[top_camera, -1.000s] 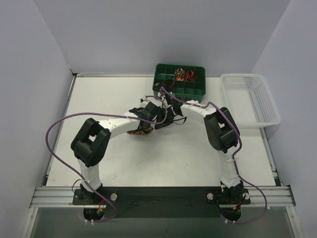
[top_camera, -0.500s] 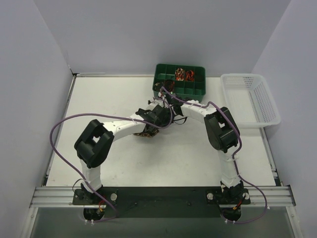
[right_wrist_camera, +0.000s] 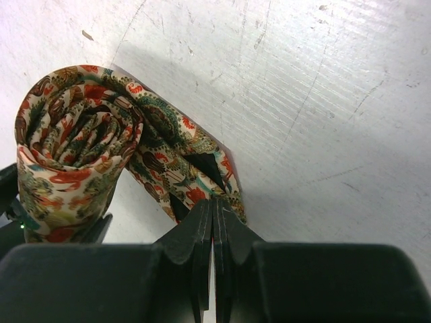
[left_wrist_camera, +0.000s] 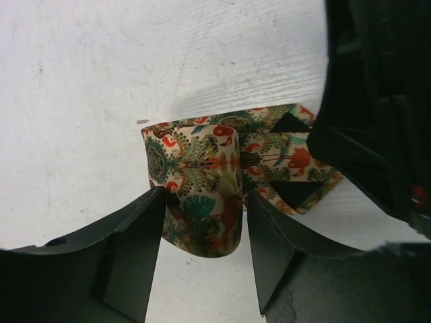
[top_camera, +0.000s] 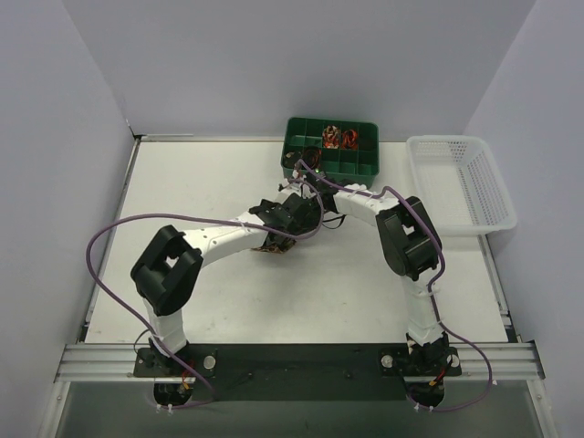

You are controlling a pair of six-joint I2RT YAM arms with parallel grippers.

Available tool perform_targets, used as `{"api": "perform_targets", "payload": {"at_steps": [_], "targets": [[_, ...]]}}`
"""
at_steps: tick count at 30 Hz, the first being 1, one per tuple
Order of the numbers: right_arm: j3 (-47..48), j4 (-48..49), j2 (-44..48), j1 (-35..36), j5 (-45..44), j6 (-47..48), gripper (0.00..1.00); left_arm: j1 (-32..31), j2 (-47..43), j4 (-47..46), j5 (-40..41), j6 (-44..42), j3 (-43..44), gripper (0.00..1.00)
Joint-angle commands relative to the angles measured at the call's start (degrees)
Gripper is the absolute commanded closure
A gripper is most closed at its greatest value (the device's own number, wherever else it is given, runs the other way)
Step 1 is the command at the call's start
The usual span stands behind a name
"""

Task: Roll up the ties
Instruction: Roll the tie at the center of the board.

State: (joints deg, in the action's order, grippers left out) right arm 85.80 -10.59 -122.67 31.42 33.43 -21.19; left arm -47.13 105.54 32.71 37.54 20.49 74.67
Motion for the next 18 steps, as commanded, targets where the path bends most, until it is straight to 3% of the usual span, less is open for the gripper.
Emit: {"api": "perform_targets", "payload": {"at_steps": [1, 18], "targets": [[0.0, -1.4, -0.2, -0.4, 0.1, 0.1, 0.99, -0.6, -5.0, -6.4, -5.1, 0.9, -1.3, 0.39], [-1.3, -1.5, 1.5, -2.7, -0.4, 0.4, 0.99, 1.3, -5.9, -22.0, -24.6, 5.2, -9.0, 0.38]]}}
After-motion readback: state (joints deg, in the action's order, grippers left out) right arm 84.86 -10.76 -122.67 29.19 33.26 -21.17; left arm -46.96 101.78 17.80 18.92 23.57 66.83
